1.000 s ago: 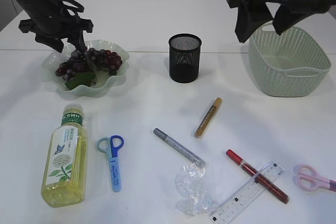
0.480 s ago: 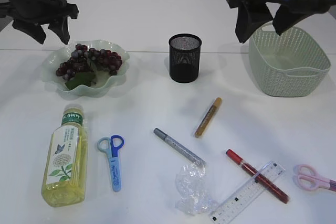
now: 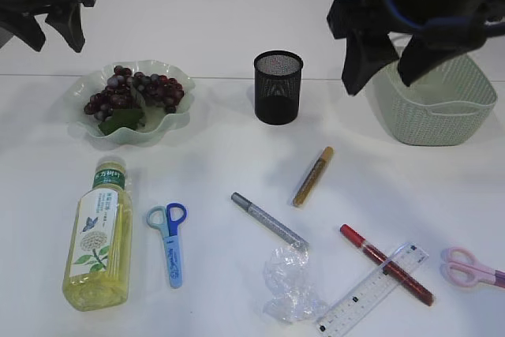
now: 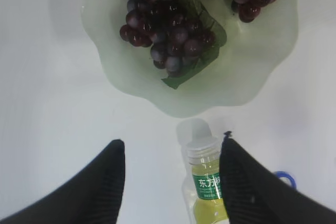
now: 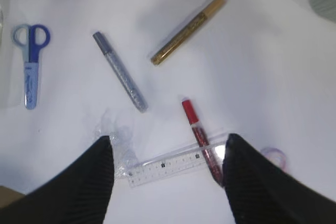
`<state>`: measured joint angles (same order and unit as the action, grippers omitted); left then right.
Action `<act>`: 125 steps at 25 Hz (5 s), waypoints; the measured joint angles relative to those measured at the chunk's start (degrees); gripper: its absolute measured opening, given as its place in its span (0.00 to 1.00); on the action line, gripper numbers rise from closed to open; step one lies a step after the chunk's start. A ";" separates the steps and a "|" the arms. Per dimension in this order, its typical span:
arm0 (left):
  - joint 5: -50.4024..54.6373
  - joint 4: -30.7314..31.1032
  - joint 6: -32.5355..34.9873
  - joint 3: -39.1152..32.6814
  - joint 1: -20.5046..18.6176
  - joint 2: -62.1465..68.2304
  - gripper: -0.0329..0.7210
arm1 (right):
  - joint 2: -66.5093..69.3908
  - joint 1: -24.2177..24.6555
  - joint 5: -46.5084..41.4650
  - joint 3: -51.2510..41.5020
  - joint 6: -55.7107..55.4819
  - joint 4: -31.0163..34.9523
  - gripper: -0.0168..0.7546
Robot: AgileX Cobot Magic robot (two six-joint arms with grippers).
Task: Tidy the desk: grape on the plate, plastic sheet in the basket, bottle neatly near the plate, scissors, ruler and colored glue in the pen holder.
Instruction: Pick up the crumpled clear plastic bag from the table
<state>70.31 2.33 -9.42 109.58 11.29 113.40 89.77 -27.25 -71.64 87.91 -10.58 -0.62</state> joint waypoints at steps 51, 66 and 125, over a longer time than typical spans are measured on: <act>1.93 -8.13 -1.91 -24.25 4.93 -44.01 0.55 | 7.51 -9.43 1.92 -15.24 -10.79 4.57 0.60; 1.93 -8.22 -1.04 -24.25 4.93 -44.17 0.55 | 11.16 -9.56 8.66 -15.24 -10.86 10.73 0.60; 1.93 -6.72 1.95 -24.25 4.93 -44.17 0.55 | 25.81 -9.56 17.03 -15.24 -9.96 12.39 0.50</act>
<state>72.24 -4.39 -7.47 85.34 16.22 69.23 115.57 -36.81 -54.61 72.67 -20.54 11.76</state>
